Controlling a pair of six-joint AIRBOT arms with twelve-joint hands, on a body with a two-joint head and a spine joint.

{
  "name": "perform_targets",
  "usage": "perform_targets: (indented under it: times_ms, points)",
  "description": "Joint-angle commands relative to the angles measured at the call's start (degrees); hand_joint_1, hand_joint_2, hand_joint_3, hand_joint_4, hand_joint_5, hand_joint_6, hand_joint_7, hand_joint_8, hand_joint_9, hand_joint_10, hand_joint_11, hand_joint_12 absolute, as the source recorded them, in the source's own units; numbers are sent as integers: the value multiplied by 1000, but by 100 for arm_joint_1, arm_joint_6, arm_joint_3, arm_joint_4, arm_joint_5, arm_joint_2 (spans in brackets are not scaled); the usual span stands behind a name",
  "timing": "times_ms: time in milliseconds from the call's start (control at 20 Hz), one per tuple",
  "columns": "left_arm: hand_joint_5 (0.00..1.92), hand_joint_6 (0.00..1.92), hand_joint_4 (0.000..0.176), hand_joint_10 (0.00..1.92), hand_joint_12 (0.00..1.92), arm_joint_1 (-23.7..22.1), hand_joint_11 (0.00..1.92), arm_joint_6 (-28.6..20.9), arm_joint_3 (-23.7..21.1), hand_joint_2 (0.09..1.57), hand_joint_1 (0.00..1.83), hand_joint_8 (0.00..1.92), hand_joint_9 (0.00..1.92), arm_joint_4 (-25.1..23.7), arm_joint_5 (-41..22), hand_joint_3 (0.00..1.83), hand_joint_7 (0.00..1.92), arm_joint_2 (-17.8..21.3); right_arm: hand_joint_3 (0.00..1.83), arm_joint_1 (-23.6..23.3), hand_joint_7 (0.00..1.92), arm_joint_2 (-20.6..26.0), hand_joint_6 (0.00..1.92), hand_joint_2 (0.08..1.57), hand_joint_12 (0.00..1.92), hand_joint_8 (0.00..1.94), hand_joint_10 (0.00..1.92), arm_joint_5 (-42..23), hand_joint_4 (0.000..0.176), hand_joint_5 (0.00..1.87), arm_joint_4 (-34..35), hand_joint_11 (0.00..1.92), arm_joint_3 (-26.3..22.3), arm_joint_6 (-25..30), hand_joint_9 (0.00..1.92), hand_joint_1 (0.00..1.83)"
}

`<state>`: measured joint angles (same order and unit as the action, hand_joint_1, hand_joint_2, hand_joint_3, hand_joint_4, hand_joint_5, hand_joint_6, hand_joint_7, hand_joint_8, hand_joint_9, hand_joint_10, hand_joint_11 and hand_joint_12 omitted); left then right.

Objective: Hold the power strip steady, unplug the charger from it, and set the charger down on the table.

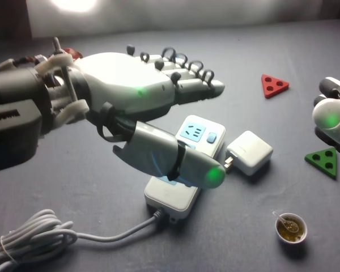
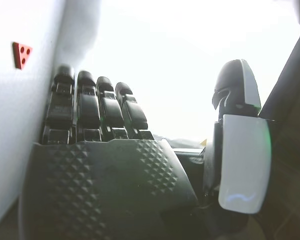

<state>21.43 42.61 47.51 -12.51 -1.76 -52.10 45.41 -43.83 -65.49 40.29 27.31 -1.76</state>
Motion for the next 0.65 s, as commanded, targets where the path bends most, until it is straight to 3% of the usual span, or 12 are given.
perform_targets:
  times_ms: [0,250,600]
  points:
    - [4,1,0,0,12,-110,5,6,-58,911,0,0,1,5,-400,1,1,0,7,-17,60,36,0,948,71,0,3,-595,0,26,-274,63,-15,39,71,577]
    - [0,0,0,0,15,-308,10,5,-129,919,0,0,0,19,-290,5,0,-61,14,-16,0,36,0,996,0,0,0,-676,0,0,-300,0,-58,-43,0,646]
    - [0,0,0,2,24,-437,34,4,-162,919,0,0,5,118,-209,3,0,-67,0,70,72,40,2,984,46,7,10,-643,0,24,-162,89,-149,-322,86,638]
